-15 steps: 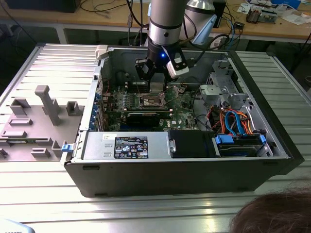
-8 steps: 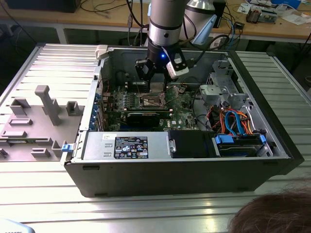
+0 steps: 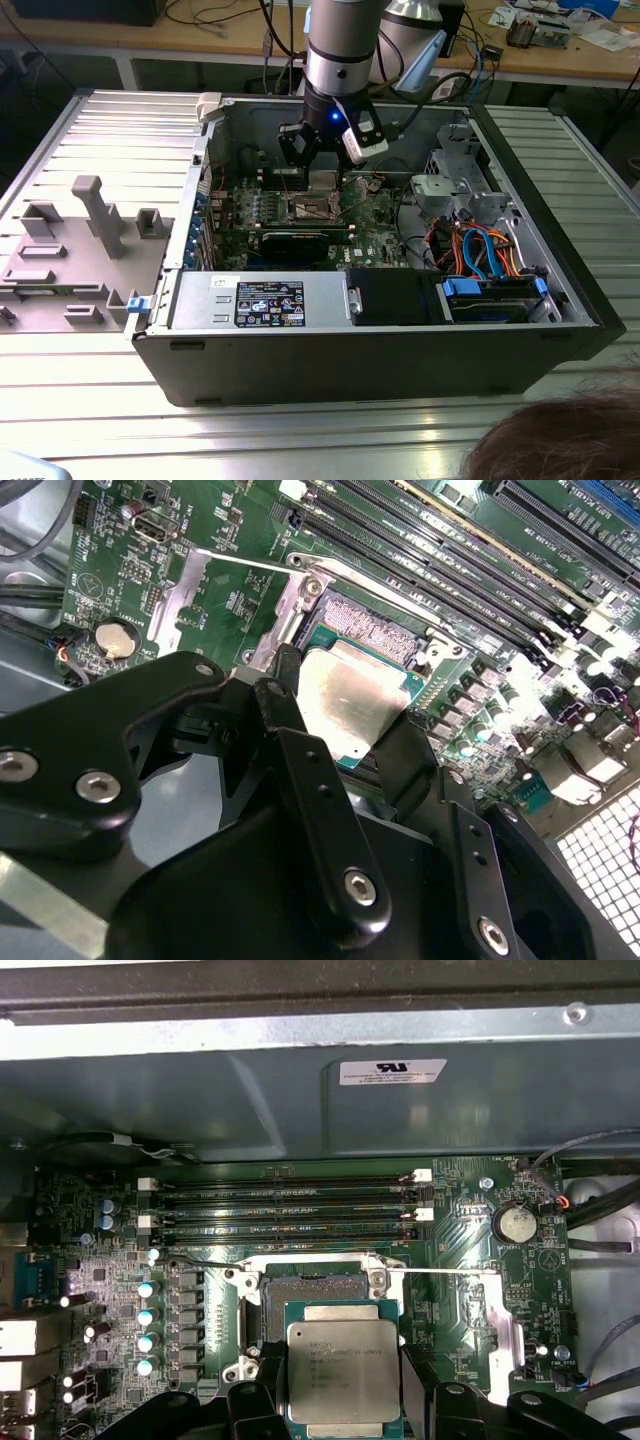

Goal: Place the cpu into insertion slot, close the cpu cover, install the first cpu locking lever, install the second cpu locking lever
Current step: 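Place the cpu into insertion slot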

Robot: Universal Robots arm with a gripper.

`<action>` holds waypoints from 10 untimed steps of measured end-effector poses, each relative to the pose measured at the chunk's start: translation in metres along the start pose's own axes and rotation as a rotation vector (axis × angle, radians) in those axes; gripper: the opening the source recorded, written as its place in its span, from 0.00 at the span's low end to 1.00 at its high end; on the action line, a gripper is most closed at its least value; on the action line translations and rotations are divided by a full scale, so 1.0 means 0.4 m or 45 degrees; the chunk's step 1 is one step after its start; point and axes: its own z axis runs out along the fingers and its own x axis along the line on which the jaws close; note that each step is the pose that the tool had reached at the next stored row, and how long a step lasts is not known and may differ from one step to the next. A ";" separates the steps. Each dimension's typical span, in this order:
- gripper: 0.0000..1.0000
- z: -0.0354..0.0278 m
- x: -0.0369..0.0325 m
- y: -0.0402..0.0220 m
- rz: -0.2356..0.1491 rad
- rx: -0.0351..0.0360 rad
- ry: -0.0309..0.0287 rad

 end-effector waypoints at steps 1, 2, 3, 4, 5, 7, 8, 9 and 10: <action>0.55 0.000 0.000 0.000 0.000 -0.0001 -0.0001; 0.55 0.001 0.000 0.000 0.000 0.0000 0.0000; 0.55 0.001 0.000 0.000 0.000 0.0000 0.0000; 0.55 0.002 0.000 0.000 0.000 0.0000 0.0000; 0.55 0.002 0.000 0.000 0.000 0.0000 -0.0001; 0.55 0.003 0.000 0.000 0.000 0.0000 -0.0001; 0.55 0.003 0.000 0.000 0.000 0.0000 0.0000; 0.55 0.004 0.000 0.000 0.000 0.0000 0.0000; 0.55 0.004 0.000 0.000 0.000 0.0000 -0.0001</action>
